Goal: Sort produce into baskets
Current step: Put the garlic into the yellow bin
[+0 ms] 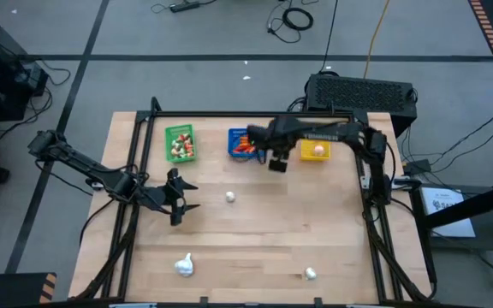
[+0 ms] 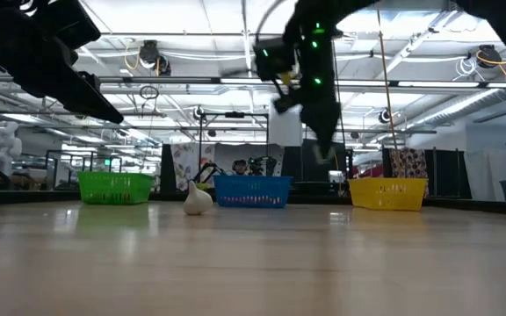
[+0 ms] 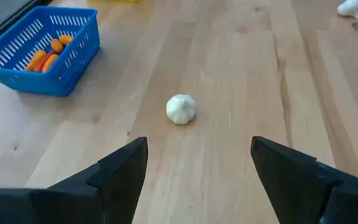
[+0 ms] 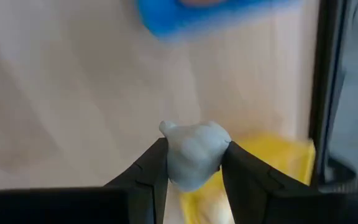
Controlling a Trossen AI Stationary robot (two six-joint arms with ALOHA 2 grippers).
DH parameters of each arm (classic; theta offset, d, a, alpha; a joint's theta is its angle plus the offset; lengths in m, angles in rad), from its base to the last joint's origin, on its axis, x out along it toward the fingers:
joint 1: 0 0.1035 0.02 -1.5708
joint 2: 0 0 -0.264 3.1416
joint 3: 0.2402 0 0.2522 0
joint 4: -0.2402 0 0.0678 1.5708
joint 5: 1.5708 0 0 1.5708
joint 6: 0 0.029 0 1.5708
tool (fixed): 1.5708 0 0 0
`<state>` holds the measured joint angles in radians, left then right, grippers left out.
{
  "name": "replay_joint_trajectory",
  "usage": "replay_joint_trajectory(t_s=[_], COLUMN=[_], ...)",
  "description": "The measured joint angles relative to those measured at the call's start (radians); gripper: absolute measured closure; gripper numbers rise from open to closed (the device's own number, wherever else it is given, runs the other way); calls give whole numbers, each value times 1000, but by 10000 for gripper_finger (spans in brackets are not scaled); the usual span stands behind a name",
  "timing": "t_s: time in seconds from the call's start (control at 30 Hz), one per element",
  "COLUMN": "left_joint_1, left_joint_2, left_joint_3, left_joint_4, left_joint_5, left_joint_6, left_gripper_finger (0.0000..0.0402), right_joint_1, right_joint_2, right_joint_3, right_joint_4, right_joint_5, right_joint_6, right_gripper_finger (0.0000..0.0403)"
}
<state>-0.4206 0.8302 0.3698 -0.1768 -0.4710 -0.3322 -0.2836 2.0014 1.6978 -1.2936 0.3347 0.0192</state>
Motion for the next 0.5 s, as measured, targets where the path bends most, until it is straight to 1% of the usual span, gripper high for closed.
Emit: replay_joint_trajectory(t_s=[0.1, 0.2, 0.37, 0.5], left_joint_1=[-1, -1, -1, -1], left_joint_2=[0, 0, 0, 0], left_joint_3=[0, 0, 0, 0], left_joint_4=[-2, -21, -69, -126], left_joint_5=[12, 20, 23, 25], left_joint_6=[-4, -10, -72, -119], left_gripper_finger=[107, 107, 107, 107], right_joint_1=[-77, -143, -237, -306], right_joint_2=[0, 0, 0, 0], right_joint_3=[0, 0, 0, 0], right_joint_4=[-69, -72, -98, -125], right_joint_5=[0, 1, 0, 2], right_joint_6=[24, 46, 80, 155], right_gripper_finger=[286, 286, 286, 286])
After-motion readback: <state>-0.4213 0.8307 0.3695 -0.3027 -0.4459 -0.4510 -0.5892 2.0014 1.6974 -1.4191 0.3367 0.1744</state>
